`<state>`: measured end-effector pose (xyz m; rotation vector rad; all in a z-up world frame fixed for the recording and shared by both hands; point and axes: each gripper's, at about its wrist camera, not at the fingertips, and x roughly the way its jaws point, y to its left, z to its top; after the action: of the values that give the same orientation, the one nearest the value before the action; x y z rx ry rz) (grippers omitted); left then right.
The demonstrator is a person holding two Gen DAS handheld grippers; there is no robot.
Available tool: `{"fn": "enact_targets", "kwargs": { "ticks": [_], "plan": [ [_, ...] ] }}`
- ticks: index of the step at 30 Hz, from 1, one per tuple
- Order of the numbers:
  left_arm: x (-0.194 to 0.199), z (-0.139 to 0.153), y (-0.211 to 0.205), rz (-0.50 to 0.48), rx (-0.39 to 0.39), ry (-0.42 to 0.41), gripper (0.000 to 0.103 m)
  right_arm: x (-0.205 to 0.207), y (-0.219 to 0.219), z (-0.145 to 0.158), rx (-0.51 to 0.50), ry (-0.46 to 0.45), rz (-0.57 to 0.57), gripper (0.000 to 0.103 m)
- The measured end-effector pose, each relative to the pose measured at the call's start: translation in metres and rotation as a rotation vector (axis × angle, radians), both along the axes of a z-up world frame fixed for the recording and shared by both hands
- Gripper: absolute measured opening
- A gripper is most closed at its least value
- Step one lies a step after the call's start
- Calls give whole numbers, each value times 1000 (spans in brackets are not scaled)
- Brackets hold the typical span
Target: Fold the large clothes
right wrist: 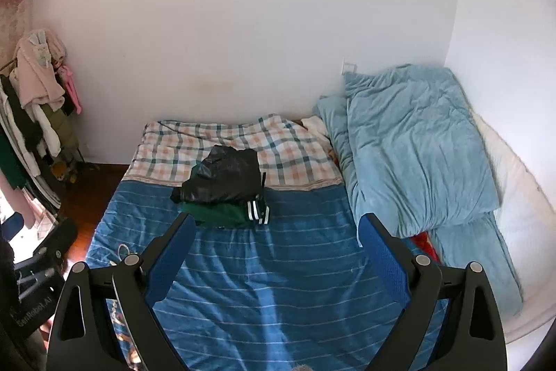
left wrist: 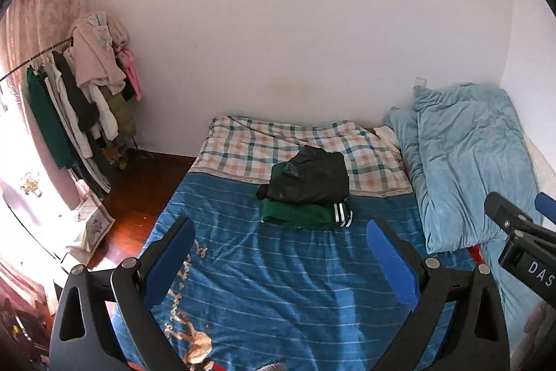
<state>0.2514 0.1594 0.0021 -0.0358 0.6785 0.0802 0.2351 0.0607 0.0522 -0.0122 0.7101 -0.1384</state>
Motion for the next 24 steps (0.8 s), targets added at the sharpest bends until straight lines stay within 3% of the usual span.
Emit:
{"fn": "enact_targets", "kwargs": {
  "ticks": [24],
  "plan": [
    [-28,12,-6,55,28,-33,101,-20,-9,20,-5,-11,39,99]
  ]
}}
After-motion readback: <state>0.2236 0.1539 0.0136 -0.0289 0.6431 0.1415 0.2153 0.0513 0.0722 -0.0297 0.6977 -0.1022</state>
